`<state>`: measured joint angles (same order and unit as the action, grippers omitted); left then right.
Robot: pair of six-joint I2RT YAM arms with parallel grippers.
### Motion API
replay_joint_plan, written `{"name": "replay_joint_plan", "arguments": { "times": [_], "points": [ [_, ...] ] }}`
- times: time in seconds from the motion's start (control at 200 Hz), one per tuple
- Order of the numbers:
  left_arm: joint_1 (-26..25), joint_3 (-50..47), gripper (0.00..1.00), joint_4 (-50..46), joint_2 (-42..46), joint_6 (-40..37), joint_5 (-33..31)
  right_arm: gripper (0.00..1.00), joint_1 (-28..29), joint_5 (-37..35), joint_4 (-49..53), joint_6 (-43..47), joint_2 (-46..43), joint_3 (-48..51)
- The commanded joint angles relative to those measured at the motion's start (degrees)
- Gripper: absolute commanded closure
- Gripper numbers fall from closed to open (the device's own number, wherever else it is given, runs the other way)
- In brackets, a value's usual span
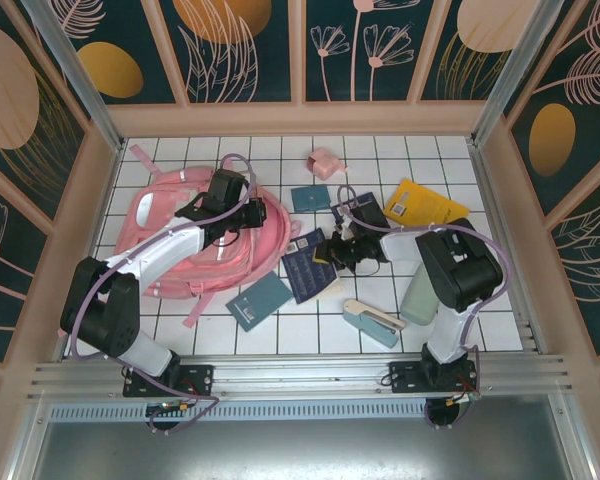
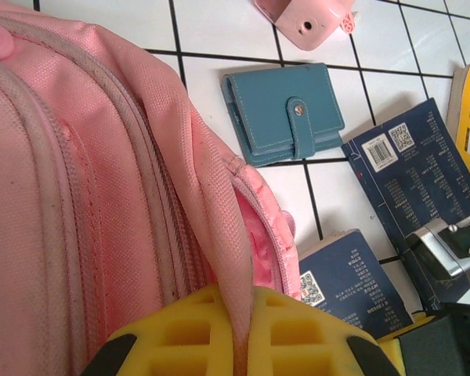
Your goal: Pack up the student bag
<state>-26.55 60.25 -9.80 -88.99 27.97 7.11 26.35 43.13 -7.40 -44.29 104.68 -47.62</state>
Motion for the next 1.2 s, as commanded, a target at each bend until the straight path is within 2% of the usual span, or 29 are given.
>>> {"name": "replay_joint_plan", "arguments": {
  "times": [0.0, 0.085, 0.2, 0.33, 0.415, 0.57, 0.756, 1.011, 1.131, 1.191],
  "points": [
    [-0.2, 1.3, 1.00, 0.9, 1.5, -0.1, -0.7, 0.89, -0.8, -1.6, 0.3, 0.5, -2.4, -1.3],
    [0.0, 1.6, 0.93, 0.0, 2.3, -0.4, -2.1, 0.93, -2.3, -1.7, 1.5, 1.2, -5.8, -0.7],
    [0.1, 2.1, 0.65, -0.9, 1.6, -0.7, -1.5, 0.96, -4.7, -2.2, 2.1, 2.1, -11.3, 0.6],
    [0.1, 2.2, 0.44, 0.4, 2.2, 1.2, 2.2, 0.96, -6.2, -1.3, 1.2, 2.3, -17.0, 1.3],
    [0.1, 2.2, 0.31, 3.1, 3.0, 4.3, 7.6, 0.96, -6.6, -0.5, 0.2, 1.5, -20.1, 1.1],
    [0.0, 0.2, 0.26, 13.3, 2.6, 14.4, 20.9, 0.96, -6.6, 0.8, -2.9, -1.9, -24.4, 0.3],
    [0.0, -3.4, 0.27, 26.0, 2.0, 25.1, 27.7, 0.95, -5.9, 2.5, -7.9, -7.5, -26.4, -1.2],
    [-0.7, -5.6, 0.30, 31.5, 0.9, 30.2, 29.1, 0.95, -4.7, 3.9, -15.1, -13.7, -27.3, -2.1],
    [-0.9, -8.0, 0.31, 39.2, 0.5, 36.2, 30.7, 0.95, -4.3, 4.4, -17.3, -15.6, -28.1, -2.3],
    [-1.1, -7.3, 0.31, 37.4, 0.5, 35.0, 30.2, 0.95, -4.2, 4.4, -17.3, -15.8, -28.5, -2.7]
  ]
}}
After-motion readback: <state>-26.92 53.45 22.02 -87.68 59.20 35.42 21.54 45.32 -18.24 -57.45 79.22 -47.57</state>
